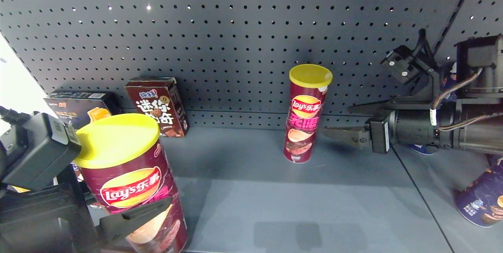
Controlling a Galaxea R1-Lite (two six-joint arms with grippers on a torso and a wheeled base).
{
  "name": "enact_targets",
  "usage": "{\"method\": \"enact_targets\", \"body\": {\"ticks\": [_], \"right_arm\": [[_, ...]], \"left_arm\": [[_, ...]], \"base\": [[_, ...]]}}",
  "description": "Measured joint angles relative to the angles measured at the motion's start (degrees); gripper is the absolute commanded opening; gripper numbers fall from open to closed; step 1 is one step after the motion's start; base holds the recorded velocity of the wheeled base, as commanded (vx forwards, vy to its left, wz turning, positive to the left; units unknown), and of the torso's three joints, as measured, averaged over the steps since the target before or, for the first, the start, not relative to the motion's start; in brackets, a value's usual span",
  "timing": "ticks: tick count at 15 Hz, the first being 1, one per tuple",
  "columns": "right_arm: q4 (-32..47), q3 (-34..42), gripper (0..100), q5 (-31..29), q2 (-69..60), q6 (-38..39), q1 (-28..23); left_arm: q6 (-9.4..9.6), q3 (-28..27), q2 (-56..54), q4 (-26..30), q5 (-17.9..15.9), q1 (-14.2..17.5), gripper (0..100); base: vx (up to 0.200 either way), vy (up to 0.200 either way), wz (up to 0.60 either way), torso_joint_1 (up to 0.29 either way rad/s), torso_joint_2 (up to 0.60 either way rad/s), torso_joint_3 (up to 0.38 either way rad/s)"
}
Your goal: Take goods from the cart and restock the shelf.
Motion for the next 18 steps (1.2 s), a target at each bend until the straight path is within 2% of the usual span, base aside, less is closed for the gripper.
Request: {"method": "enact_targets", "body": {"ticks": [2,4,6,18], "right_arm": [[-1.5,-0.3,100,-0.2,1.3,-0.1,0.1],[-7.8,-0.7,100,-3.1,3.4,0.0,0.2],[-10.4,-0.6,100,-3.8,5.3,0.1,0.3],[-15.6,4.4,100,-3.2,7.7,0.4,2.1]], "left_arm": [[0.0,0.1,0.0,0.0,-0.6,0.1,0],[0.0,0.3,0.0,0.0,-0.6,0.4,0],[0.0,0.3,0.0,0.0,-0.6,0.5,0],[0.0,2.3,-0.6,0.0,-0.5,1.1,0]], "base": [[0.0,0.0,0.0,0.0,0.0,0.0],[0.0,0.0,0.0,0.0,0.0,0.0],[0.0,0.0,0.0,0.0,0.0,0.0],[0.0,0.0,0.0,0.0,0.0,0.0]]}}
